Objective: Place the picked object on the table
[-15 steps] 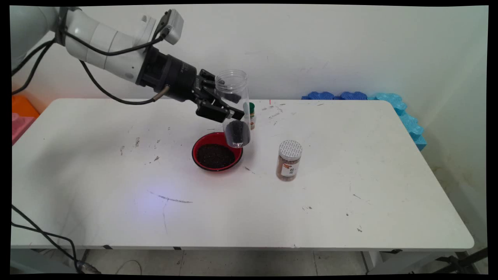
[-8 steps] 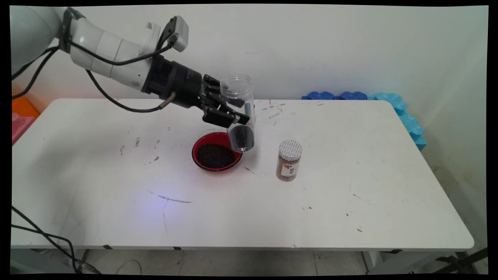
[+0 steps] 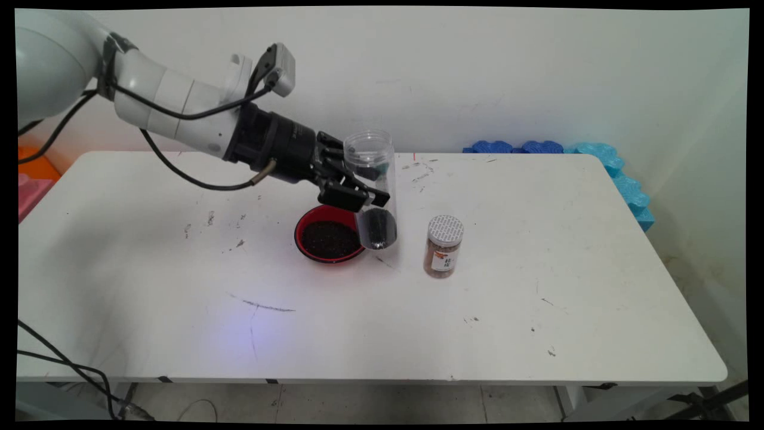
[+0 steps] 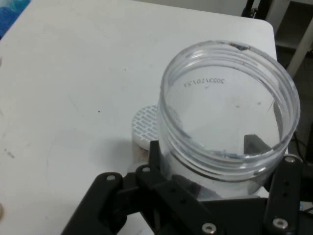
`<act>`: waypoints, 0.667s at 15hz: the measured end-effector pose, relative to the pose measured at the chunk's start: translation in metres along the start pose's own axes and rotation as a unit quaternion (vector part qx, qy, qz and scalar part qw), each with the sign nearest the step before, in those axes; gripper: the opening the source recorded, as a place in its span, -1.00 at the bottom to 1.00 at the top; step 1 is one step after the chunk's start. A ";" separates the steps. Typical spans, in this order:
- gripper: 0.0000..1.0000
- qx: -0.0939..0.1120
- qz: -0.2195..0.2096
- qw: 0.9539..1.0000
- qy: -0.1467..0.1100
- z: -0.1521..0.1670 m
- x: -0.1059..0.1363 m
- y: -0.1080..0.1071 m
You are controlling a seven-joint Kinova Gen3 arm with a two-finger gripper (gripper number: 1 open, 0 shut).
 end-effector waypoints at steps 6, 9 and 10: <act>-1.00 -0.012 -0.002 1.000 0.004 0.010 -0.017 0.010; -1.00 -0.018 0.000 1.000 0.003 0.016 -0.029 0.013; -1.00 -0.020 0.000 1.000 0.002 0.018 -0.034 0.015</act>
